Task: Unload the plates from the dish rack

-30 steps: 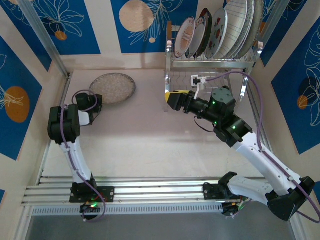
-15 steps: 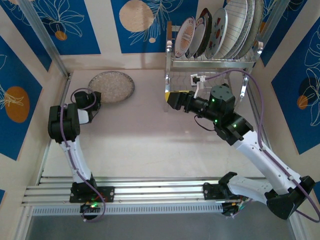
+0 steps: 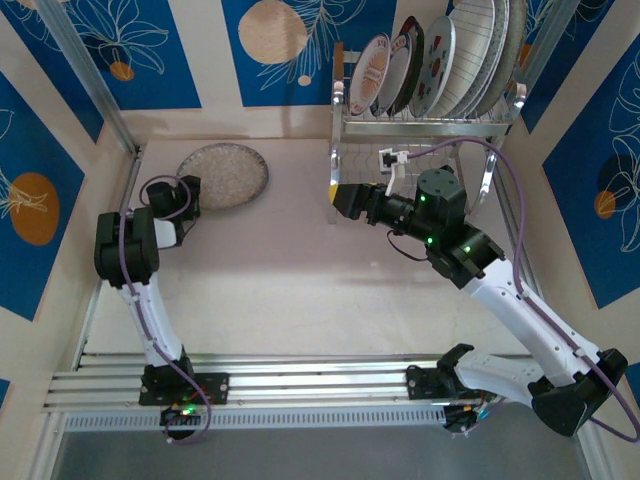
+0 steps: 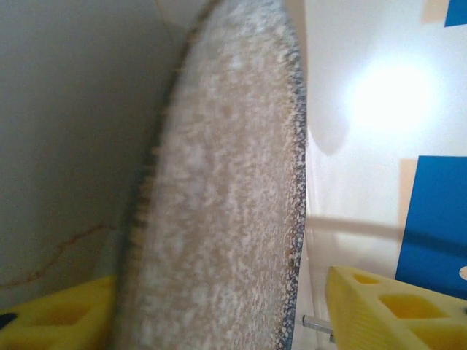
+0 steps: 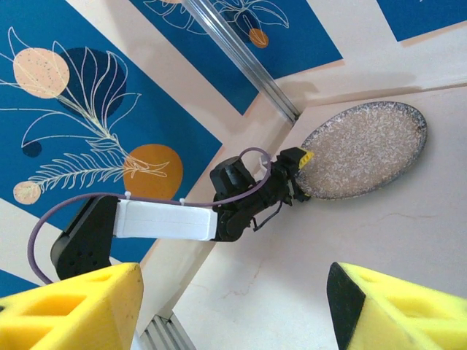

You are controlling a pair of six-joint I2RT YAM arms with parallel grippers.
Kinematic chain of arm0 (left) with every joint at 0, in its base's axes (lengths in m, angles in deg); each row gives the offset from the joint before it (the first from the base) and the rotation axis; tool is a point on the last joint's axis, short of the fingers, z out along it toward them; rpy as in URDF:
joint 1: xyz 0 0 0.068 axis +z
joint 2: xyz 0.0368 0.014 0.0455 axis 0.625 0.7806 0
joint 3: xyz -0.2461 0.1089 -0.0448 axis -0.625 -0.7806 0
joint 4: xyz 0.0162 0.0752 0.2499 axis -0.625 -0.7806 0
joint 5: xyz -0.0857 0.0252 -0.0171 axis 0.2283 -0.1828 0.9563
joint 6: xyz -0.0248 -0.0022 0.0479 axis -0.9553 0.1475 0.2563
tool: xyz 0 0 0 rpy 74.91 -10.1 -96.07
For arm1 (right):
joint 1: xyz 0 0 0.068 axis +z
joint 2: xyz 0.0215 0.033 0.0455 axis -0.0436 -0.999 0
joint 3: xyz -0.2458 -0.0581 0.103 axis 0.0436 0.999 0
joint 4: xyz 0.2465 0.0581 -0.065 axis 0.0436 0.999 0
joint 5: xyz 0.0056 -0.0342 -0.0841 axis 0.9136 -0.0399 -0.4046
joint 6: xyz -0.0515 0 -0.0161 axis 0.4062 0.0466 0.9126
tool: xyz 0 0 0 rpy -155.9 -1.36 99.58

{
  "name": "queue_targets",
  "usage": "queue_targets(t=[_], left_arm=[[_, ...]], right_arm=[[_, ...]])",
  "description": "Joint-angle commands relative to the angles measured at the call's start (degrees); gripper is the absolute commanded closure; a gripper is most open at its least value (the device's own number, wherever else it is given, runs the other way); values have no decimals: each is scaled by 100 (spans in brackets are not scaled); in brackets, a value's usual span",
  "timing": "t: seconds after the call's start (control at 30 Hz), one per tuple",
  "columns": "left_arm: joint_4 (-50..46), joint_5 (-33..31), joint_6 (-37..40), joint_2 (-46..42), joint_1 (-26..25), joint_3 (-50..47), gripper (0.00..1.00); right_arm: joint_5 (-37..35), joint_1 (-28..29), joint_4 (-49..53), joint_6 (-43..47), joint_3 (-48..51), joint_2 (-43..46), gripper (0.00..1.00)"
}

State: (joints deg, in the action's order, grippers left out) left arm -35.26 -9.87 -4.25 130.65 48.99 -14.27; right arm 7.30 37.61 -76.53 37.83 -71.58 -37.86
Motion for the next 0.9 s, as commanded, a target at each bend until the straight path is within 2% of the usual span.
queue_targets(t=[0.0, 0.1, 0.43, 0.87], left_arm=[[-189, -100, -9, -488, 127, -96, 31], [-612, -162, -52, -640, 127, -115, 27], [-1585, -224, 70, -893, 129, -42, 20], [-4692, -329, 764, -970, 121, 1103, 11]], right_arm=[[-54, -35, 40, -34, -234, -7, 32], [-106, -40, 49, -46, -214, 2, 31], [-133, -66, 65, -82, -181, 33, 31], [-168, -127, 205, -82, -214, 120, 31]])
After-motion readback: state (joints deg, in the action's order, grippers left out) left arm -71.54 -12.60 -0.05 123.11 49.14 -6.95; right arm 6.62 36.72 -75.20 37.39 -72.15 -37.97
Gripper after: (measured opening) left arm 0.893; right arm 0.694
